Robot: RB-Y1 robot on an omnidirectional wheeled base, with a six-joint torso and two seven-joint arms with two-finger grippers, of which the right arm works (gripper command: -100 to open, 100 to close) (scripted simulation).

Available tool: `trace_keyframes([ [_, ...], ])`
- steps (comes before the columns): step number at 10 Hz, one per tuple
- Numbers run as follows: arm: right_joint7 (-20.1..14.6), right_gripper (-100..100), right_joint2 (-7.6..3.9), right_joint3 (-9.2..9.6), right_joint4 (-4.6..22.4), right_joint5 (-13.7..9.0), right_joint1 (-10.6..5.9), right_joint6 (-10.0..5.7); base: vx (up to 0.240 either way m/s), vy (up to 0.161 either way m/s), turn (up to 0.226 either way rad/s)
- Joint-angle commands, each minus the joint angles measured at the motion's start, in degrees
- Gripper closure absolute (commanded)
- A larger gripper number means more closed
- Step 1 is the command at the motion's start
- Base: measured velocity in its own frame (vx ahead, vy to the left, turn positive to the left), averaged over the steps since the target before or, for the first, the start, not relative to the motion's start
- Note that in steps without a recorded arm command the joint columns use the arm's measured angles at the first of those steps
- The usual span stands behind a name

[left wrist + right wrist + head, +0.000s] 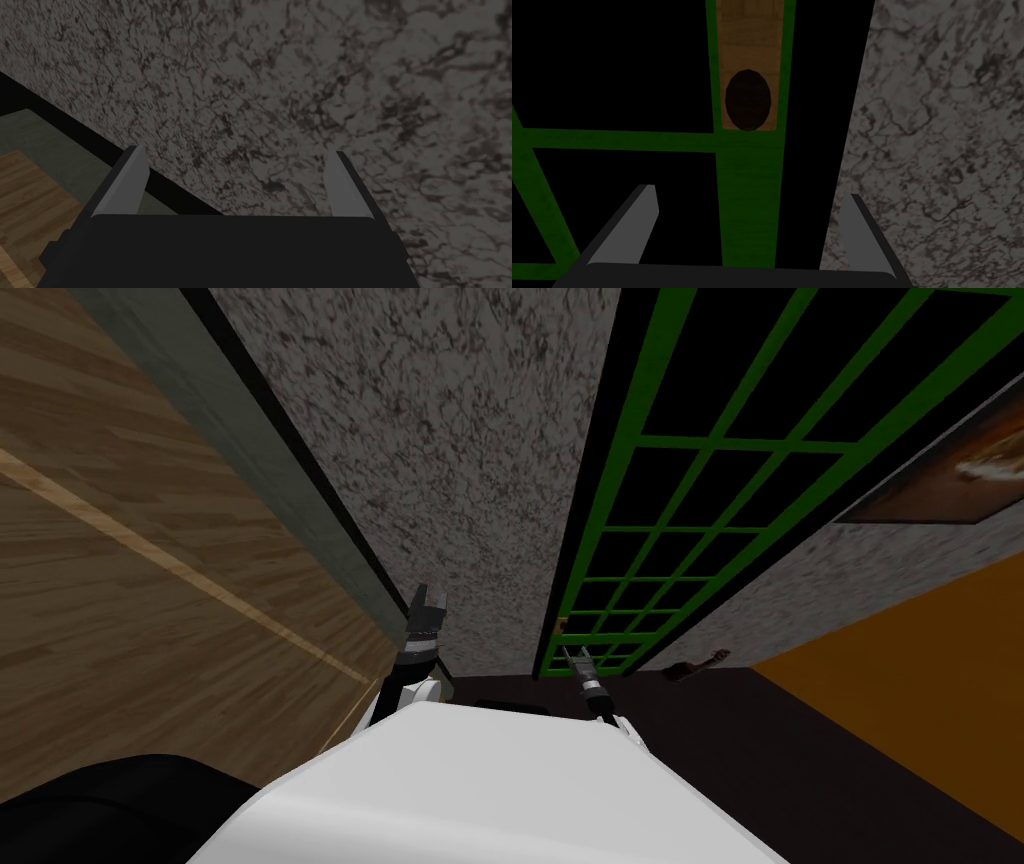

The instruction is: Pull the door open

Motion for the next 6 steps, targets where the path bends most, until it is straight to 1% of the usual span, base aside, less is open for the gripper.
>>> trace_keyframes([
  [1,-0.23,-100,-0.80,-0.76,0.77,-0.59,0.51,-1.02,0.165,0.084,0.097],
  [3,-0.62,-100,-2.20,-2.00,2.37,-1.55,1.02,-2.55,0.210,0.078,0.161],
  [4,-0.62,-100,-2.20,-2.00,2.37,-1.55,1.02,-2.55,0.157,0.040,0.029],
  [5,-0.81,-100,-2.89,-2.61,3.14,-2.02,1.26,-3.30,0.129,0.016,0.079],
  [6,-0.81,-100,-2.89,-2.61,3.14,-2.02,1.26,-3.30,0.081,0.013,0.055],
])
